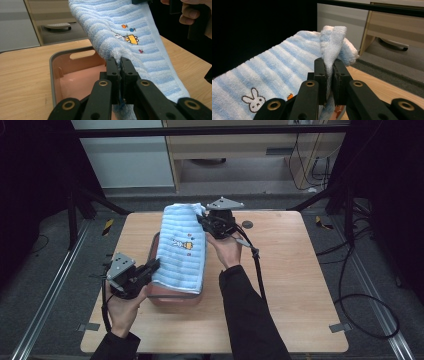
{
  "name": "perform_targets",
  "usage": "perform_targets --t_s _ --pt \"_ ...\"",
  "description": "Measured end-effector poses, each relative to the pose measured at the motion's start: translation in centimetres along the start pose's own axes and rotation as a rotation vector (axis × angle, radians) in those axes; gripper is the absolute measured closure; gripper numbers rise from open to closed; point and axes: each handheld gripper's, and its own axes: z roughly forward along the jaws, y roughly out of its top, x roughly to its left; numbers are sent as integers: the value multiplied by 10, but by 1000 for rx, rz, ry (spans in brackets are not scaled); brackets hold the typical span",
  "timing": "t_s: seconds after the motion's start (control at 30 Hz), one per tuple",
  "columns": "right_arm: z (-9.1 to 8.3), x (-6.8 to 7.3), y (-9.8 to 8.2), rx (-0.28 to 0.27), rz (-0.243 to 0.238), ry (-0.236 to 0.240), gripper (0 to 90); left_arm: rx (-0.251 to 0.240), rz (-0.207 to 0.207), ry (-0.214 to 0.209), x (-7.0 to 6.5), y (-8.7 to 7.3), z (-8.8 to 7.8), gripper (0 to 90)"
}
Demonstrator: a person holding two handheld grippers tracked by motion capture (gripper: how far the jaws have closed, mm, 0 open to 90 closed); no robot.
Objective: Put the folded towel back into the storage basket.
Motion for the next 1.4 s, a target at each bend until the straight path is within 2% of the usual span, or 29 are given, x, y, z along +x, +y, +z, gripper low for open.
perform_targets --t_s 0.33,0.7,1.27,1.4 --pt "21 3 -4 3 9 15 837 17 -16 27 13 -7 6 865" --pt "43 8 -11 29 -5 26 837 42 -18 51 23 -16 13 865" --pt "68 2 -37 104 -9 17 837 122 -15 67 26 -35 32 865" --pt "72 1 -44 112 -9 17 837 137 0 76 25 -41 35 865"
